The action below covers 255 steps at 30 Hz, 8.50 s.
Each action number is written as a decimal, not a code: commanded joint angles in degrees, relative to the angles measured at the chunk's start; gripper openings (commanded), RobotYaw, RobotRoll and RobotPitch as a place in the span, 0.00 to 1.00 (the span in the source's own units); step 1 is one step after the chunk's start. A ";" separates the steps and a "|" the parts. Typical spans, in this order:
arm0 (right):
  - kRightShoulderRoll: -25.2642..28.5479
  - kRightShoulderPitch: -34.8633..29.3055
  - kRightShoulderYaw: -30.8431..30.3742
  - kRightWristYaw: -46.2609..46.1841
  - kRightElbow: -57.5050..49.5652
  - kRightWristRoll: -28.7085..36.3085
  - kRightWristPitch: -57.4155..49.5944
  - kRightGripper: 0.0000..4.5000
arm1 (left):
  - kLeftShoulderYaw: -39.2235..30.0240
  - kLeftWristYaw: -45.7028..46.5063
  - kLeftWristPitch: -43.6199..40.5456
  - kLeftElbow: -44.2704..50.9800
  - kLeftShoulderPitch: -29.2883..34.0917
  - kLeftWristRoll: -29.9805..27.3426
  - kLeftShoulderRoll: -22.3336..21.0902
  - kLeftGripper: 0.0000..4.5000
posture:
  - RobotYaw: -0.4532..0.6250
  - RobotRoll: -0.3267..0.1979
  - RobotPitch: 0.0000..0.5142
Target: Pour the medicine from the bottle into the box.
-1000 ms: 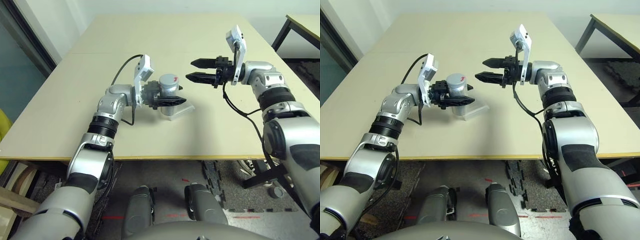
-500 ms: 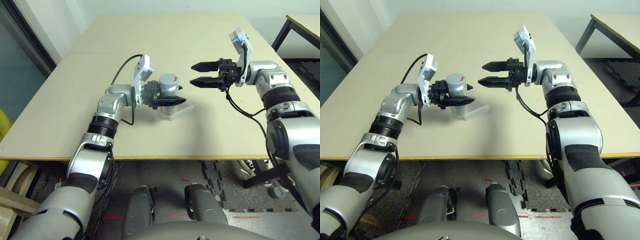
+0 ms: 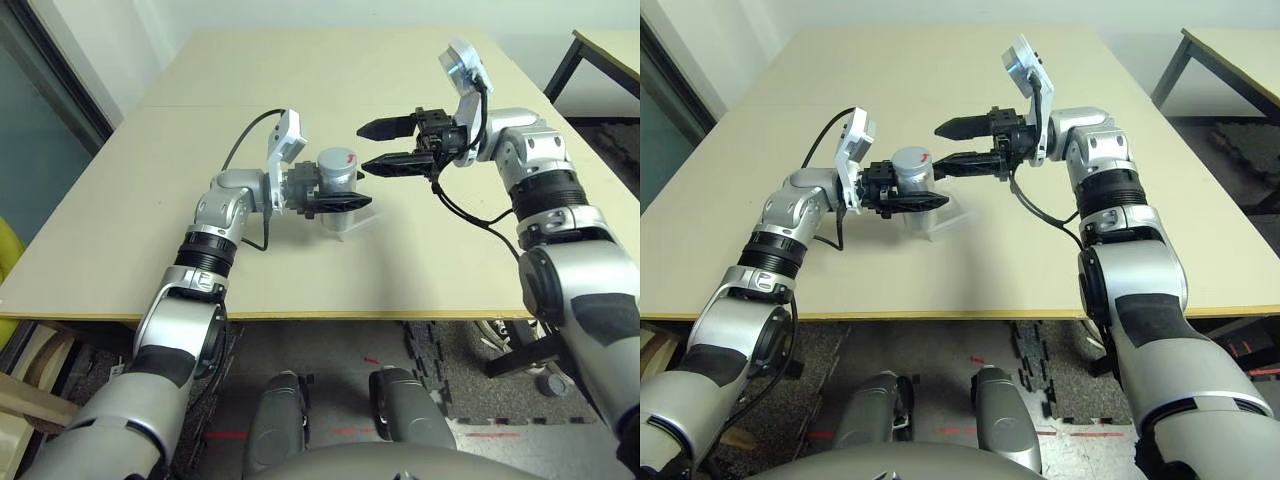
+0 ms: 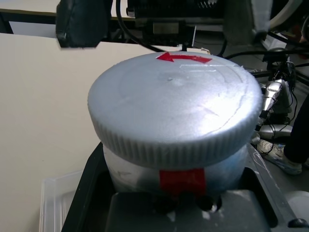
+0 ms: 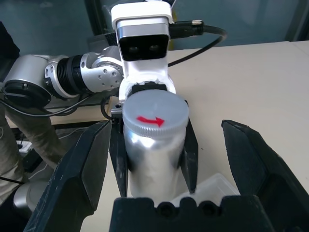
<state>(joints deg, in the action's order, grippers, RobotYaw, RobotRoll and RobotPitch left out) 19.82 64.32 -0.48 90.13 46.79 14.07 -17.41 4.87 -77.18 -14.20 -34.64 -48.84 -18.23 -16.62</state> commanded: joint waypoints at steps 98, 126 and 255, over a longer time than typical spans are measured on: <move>5.71 -11.72 17.78 -68.22 19.73 1.92 5.19 0.57 | -4.02 8.30 3.89 -0.93 -0.14 0.99 -3.76 0.59 | 0.25 0.62 0.06; 15.56 -22.19 -4.12 -23.28 -7.09 -8.72 13.67 1.00 | -4.37 13.58 11.61 -16.69 -9.52 7.63 -8.98 0.59 | 0.23 0.62 0.07; 9.37 -23.66 -6.05 -14.30 -15.12 -3.95 9.78 1.00 | -10.71 42.30 25.44 -37.17 -6.14 16.70 3.41 0.59 | 0.24 0.62 0.07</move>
<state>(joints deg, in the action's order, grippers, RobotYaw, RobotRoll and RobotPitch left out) 28.57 41.13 -6.23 75.90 32.53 10.26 -7.23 -6.63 -35.41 10.14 -70.74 -53.95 -2.80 -13.67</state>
